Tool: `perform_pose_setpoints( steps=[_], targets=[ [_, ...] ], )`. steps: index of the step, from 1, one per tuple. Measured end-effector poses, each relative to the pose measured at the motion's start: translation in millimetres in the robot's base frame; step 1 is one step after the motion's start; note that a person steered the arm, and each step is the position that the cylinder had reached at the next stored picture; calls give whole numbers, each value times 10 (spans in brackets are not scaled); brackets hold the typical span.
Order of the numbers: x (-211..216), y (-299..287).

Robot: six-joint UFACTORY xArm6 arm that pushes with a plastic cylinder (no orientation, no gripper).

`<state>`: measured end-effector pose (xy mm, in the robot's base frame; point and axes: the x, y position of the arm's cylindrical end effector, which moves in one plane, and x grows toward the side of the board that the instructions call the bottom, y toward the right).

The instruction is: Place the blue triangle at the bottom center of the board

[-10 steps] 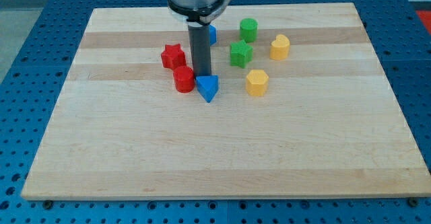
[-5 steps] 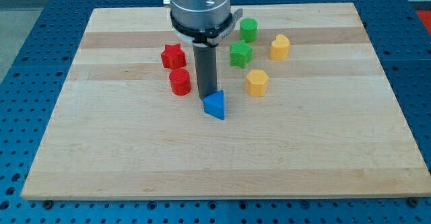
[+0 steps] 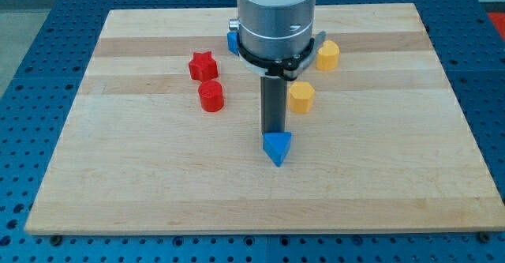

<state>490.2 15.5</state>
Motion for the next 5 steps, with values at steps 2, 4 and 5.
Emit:
perform_pose_setpoints(
  steps=[2, 4, 5],
  targets=[
    [252, 55],
    [317, 55],
    [524, 55]
  ],
)
